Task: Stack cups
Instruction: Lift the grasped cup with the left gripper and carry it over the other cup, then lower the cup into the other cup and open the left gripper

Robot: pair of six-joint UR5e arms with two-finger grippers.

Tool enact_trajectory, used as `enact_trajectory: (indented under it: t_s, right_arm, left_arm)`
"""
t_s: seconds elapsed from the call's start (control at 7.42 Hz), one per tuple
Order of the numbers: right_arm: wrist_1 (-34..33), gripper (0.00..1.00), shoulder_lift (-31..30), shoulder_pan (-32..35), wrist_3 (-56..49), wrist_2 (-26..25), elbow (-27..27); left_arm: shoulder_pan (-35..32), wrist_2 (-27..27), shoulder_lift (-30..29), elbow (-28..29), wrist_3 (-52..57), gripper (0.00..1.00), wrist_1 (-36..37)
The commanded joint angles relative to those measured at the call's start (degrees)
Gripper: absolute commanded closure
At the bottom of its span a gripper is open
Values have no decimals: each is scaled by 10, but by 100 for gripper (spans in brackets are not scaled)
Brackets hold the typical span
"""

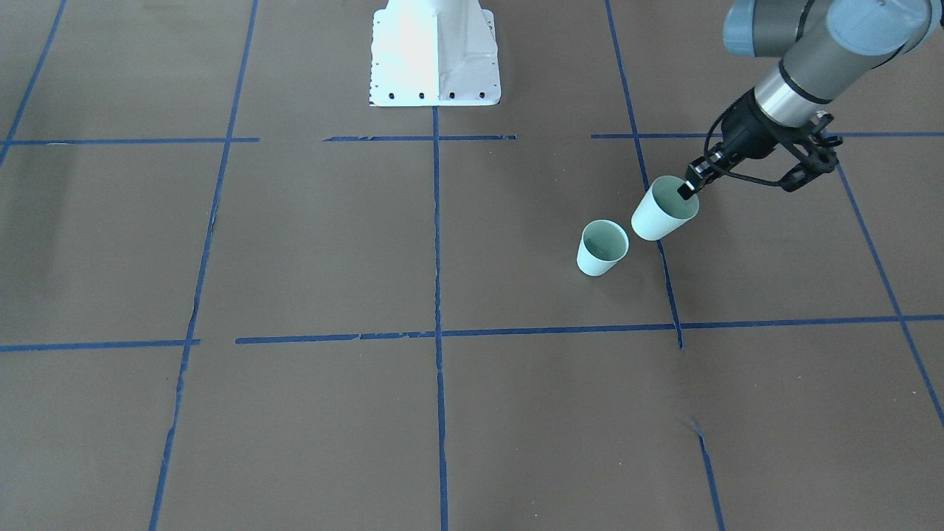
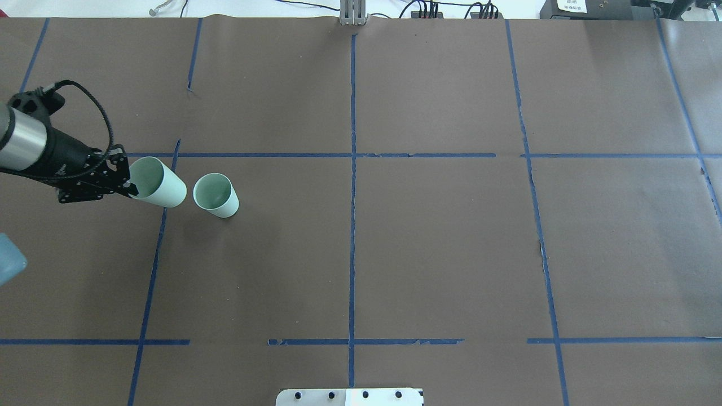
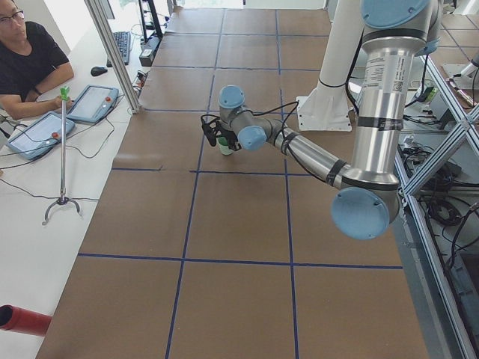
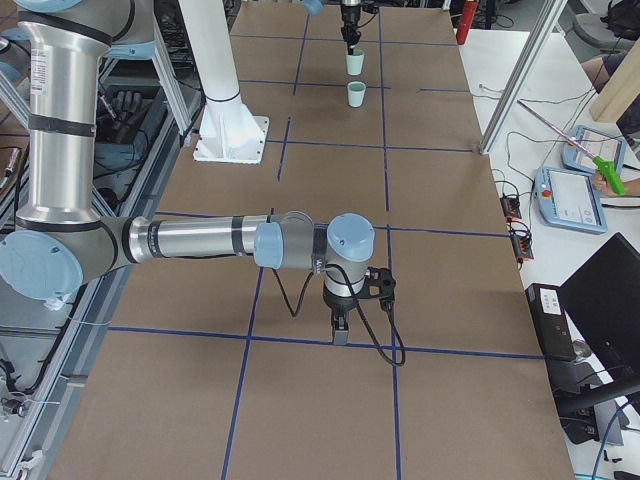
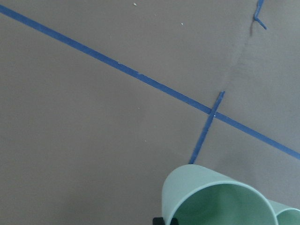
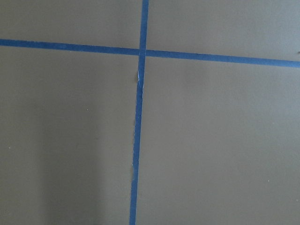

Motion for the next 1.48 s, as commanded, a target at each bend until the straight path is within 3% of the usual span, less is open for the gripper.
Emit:
enact_trajectory:
  t_s: [0.0, 0.94, 1.21, 1.35]
  right_arm:
    - [0, 0, 0, 0, 0, -1, 0]
    - [0, 0, 0, 0, 0, 0, 0]
    - [0, 0, 0, 0, 0, 0, 0]
    - [0, 0, 0, 0, 0, -1, 0]
  left_arm:
    - [35, 44, -90, -1, -20, 100, 132]
    - [38, 73, -93, 1, -19, 100, 135]
    - [39, 73, -93, 1, -17, 46, 134]
    - [40, 73, -93, 1, -17, 0, 135]
